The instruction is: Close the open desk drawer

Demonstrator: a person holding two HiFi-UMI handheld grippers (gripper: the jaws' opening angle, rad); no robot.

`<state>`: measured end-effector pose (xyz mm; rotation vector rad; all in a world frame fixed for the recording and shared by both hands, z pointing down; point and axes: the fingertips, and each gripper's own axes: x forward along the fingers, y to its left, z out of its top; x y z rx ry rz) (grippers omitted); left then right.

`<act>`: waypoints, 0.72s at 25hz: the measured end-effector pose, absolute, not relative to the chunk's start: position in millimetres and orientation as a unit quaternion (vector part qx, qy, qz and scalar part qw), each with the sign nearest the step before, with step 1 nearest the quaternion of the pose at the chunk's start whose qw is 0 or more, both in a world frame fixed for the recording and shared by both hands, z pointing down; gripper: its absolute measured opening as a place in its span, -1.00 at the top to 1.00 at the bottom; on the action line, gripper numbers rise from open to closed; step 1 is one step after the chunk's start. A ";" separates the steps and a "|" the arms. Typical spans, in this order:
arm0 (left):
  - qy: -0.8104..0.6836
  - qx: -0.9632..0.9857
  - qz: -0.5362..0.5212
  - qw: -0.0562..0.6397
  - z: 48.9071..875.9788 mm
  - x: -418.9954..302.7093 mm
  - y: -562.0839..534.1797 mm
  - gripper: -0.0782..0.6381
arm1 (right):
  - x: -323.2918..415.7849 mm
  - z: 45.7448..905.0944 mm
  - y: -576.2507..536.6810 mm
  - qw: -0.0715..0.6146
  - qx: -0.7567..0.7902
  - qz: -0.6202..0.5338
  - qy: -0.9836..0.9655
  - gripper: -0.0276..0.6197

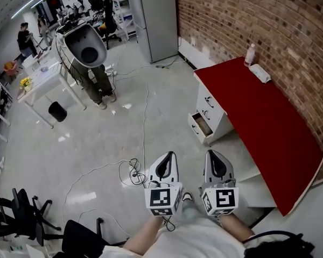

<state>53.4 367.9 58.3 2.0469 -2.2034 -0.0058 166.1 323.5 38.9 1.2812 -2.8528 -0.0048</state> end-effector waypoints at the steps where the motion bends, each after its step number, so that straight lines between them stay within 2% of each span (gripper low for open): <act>1: -0.733 0.677 -0.001 0.068 58.5 50.4 360.9 0.76 | 163.4 38.7 316.2 0.008 0.407 -0.003 -0.913 0.92; 18: -0.767 0.637 0.005 0.069 58.3 0.1 268.5 0.76 | 154.2 45.0 192.1 0.025 0.411 0.010 -0.911 0.92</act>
